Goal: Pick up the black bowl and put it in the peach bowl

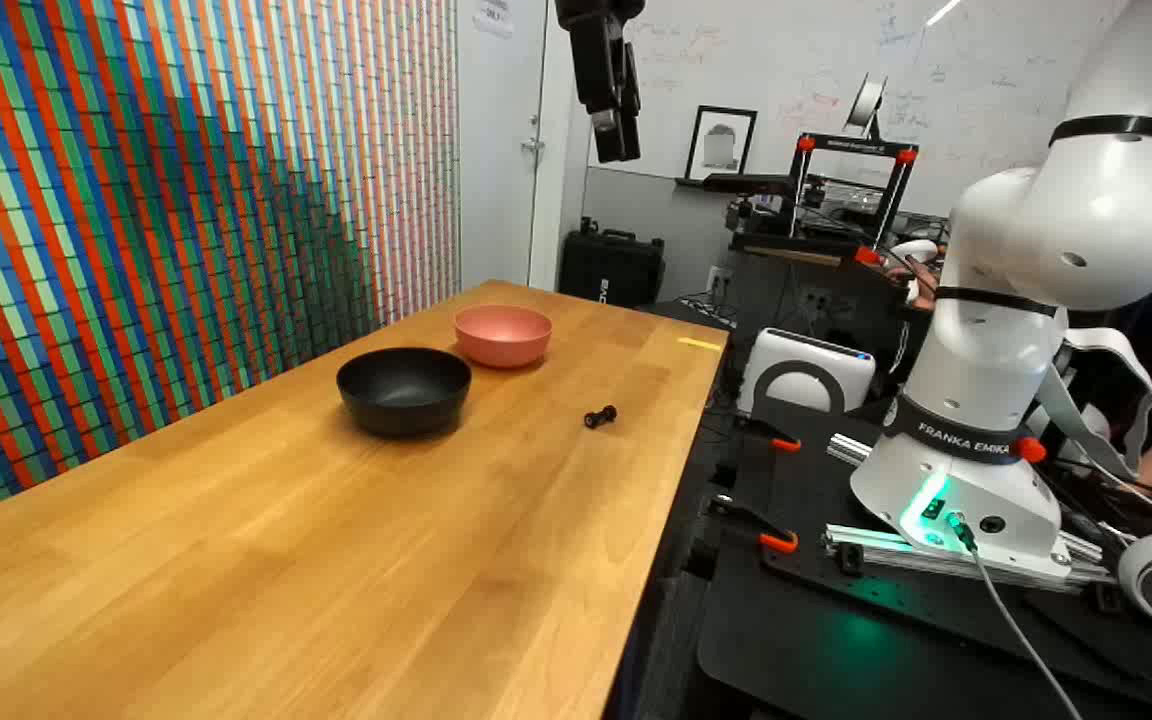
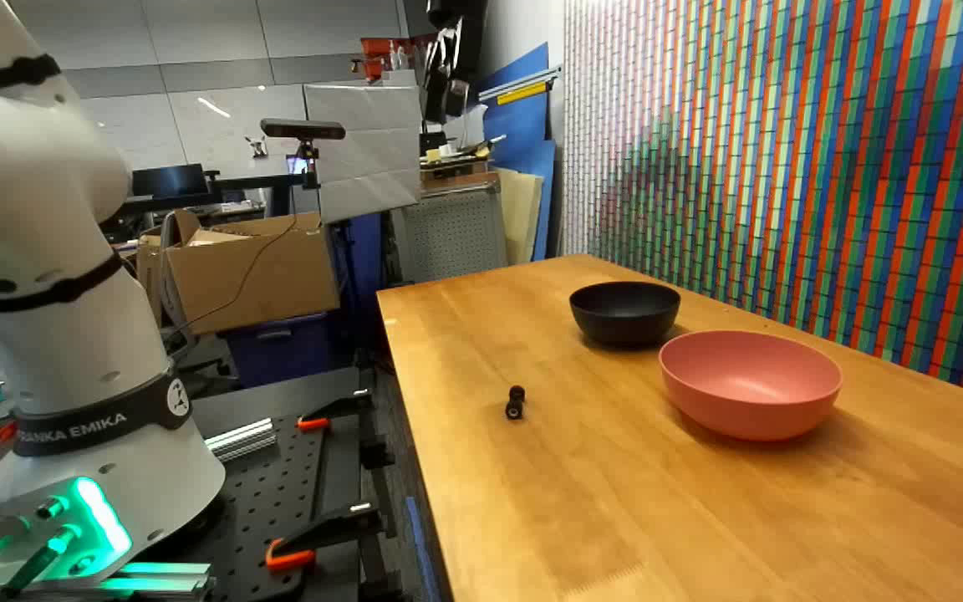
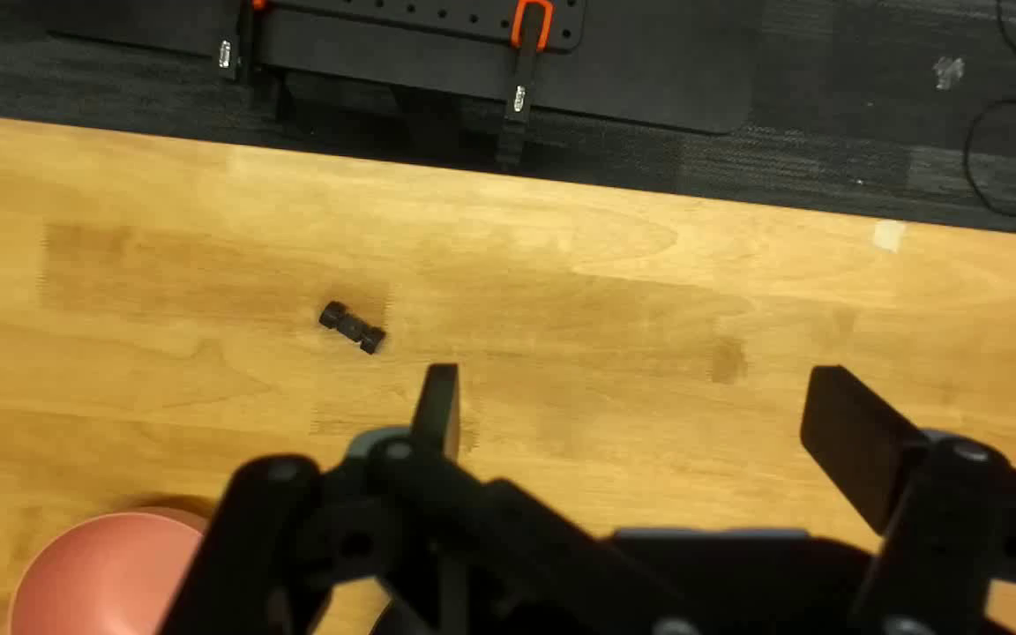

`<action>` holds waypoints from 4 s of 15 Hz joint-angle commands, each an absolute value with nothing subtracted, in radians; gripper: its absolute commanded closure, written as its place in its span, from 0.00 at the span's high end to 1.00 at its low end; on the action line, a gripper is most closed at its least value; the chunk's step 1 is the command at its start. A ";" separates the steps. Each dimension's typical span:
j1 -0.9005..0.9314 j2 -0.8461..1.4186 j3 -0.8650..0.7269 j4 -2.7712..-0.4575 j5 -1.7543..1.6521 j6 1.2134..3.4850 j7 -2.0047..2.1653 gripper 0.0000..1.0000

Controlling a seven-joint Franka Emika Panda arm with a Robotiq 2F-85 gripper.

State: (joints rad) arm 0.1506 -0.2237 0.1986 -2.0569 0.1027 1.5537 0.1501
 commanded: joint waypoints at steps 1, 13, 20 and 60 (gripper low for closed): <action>0.154 -0.223 0.196 -2.053 0.102 1.552 0.151 1.00; 0.164 -0.009 0.257 -1.922 -0.190 1.975 0.309 1.00; 0.252 0.333 0.224 -1.748 -0.309 2.079 0.400 1.00; 0.331 0.742 0.005 -1.296 -0.294 1.937 0.298 0.06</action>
